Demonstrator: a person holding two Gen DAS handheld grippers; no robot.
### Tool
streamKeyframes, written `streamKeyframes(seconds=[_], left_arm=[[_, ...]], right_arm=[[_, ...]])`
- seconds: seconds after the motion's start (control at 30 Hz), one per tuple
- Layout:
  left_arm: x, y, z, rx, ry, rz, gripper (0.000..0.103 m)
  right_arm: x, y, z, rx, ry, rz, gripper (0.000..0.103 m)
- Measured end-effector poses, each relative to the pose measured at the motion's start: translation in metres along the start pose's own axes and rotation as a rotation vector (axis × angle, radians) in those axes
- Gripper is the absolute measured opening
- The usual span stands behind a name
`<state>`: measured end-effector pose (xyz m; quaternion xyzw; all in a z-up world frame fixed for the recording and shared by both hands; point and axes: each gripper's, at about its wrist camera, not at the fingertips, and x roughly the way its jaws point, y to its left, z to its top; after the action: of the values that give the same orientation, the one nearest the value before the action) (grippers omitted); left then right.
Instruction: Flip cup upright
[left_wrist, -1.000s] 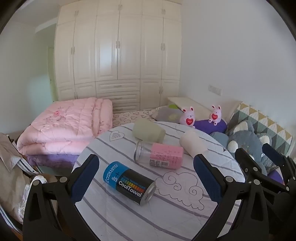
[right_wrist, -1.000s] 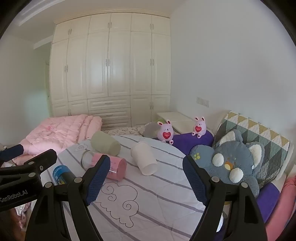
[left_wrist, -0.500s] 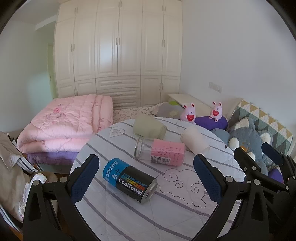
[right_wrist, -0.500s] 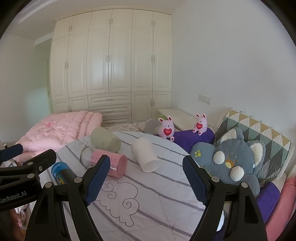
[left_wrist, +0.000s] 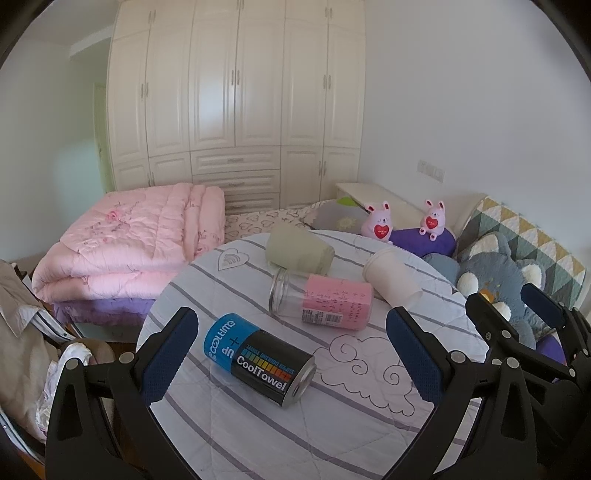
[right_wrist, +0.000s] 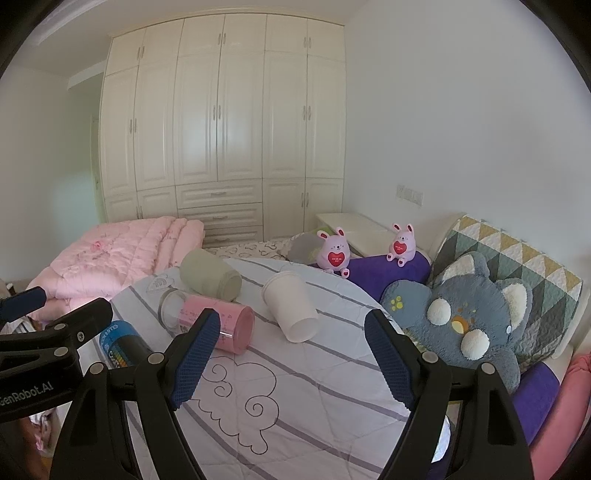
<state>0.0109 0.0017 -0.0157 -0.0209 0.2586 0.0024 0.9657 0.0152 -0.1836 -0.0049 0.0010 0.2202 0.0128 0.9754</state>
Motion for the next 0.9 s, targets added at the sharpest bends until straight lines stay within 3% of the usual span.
streamKeyframes(seconds=[0.9], left_arm=[[0.019, 0.005, -0.009, 0.008, 0.029, 0.015, 0.103]], right_arm=[[0.02, 0.008, 0.003, -0.016, 0.042, -0.002, 0.082]])
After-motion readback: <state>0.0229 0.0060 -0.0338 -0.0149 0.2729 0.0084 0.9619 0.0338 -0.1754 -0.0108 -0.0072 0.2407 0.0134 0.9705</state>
